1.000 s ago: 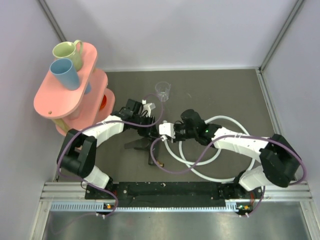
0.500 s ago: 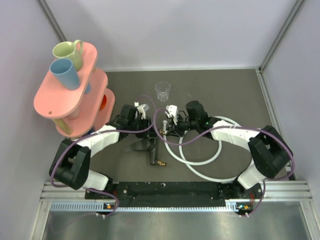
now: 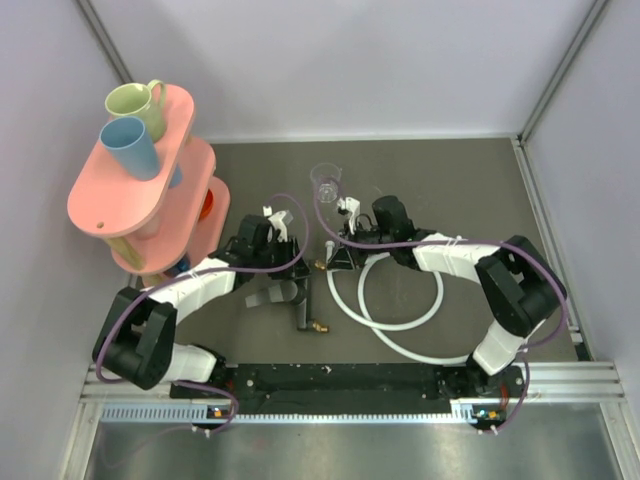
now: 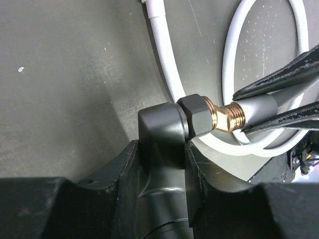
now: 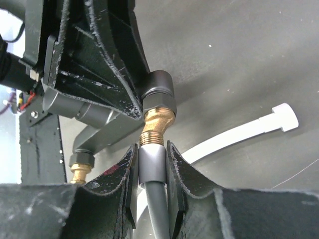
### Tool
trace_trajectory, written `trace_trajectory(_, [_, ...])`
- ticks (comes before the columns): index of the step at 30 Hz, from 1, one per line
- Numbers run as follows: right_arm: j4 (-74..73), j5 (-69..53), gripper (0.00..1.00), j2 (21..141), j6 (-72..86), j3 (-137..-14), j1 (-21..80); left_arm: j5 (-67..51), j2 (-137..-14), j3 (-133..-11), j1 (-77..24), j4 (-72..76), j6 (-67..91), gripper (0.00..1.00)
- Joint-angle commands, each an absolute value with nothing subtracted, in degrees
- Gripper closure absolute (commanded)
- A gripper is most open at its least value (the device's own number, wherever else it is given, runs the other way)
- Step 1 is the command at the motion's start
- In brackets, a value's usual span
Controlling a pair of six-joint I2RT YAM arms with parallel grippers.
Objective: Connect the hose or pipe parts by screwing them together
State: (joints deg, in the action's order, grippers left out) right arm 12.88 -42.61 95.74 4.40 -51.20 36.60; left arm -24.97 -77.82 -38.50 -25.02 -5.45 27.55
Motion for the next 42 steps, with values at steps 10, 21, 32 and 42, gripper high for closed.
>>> trace_trajectory(10, [12.0,-36.9,0.61,92.8,9.0,-53.8,36.3,-36.6,-75.8,-40.6,-26.0,6.6,28.9,1.0])
trace_trajectory(21, [1.1,-39.7,0.33,81.4,-25.8,-54.8,36.2,-41.1,-78.8,-48.2,-23.4,-8.3,22.8,1.0])
trace_trajectory(32, [-6.8,-39.6,0.31,71.3,-58.8,-47.1,41.5,-47.1,-84.5,-54.2,-22.1,-17.7,18.5,1.0])
trace_trajectory(42, [3.9,-17.5,0.39,74.5,-66.9,-42.5,50.2,-49.8,-88.7,-57.6,-22.1,-22.0,16.5,1.0])
